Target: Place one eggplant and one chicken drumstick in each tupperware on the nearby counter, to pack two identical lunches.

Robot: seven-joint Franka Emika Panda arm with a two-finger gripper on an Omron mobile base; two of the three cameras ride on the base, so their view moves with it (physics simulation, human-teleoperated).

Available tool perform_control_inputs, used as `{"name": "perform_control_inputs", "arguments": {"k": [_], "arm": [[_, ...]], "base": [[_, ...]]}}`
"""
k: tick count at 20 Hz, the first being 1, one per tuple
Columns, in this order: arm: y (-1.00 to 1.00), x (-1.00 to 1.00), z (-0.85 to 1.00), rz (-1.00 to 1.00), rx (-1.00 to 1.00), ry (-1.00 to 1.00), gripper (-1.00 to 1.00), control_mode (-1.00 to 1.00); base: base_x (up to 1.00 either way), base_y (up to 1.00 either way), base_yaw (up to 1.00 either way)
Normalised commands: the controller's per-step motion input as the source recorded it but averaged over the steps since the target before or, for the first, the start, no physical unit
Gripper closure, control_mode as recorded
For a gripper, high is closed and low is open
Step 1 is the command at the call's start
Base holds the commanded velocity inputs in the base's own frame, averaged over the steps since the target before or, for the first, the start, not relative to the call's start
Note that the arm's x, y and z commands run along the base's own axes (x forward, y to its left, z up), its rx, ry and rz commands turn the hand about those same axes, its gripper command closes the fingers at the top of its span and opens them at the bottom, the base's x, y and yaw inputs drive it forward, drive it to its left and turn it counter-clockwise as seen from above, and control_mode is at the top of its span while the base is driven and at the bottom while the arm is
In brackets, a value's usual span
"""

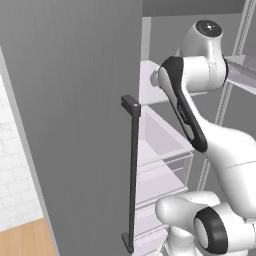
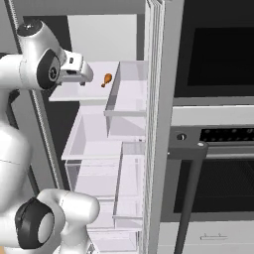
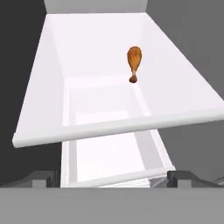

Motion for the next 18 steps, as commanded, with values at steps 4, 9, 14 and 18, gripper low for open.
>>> {"name": "perform_control_inputs", "arguments": {"k": [4, 9, 14, 18], "arm": [[-0.06, 0.5, -0.5, -0.01, 0.0, -0.08, -1.0, -1.0], [-0.33, 0.62, -0.52, 0.03, 0.06, -0.11, -1.0, -1.0], [-0.17, 0.92, -0.23, 0.07, 0.03, -0.04, -1.0, -1.0], [-0.05, 0.74, 0.15, 0.0, -0.02, 0.2, -1.0, -1.0]], "base": [[0.0, 0.0, 0.0], [0.0, 0.0, 0.0], [0.0, 0.0, 0.0], [0.0, 0.0, 0.0]]}}
